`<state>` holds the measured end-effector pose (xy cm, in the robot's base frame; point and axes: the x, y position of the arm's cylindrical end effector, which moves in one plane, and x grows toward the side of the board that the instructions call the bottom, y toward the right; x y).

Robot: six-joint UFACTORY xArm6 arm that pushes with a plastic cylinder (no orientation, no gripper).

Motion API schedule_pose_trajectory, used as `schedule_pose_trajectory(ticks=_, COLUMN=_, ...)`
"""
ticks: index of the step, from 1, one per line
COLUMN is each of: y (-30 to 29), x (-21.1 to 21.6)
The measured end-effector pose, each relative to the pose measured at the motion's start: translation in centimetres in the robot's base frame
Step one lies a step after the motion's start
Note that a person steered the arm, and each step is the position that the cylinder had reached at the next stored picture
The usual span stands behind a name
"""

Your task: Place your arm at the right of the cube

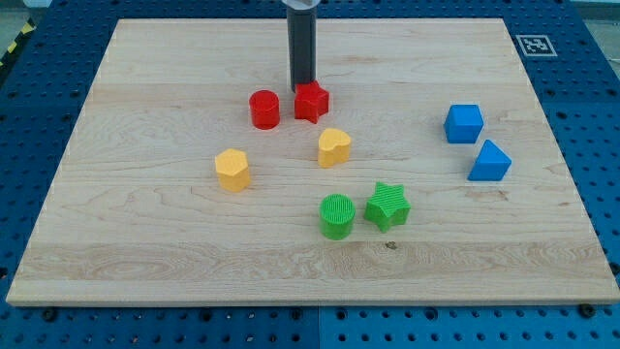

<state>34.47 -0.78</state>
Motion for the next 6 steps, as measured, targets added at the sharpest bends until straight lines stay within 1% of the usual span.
schedule_pose_trajectory(ticks=1, y=1.3, x=1.1)
schedule_pose_trajectory(ticks=2, y=2.4, x=0.0)
schedule_pose_trajectory(ticks=3, y=7.1, x=-1.6)
schedule_pose_trajectory(ticks=4, y=14.5, x=-1.6)
schedule_pose_trajectory(ticks=5, y=22.4, x=-0.7)
schedule_pose_trajectory(ticks=6, y=27.6, x=3.4)
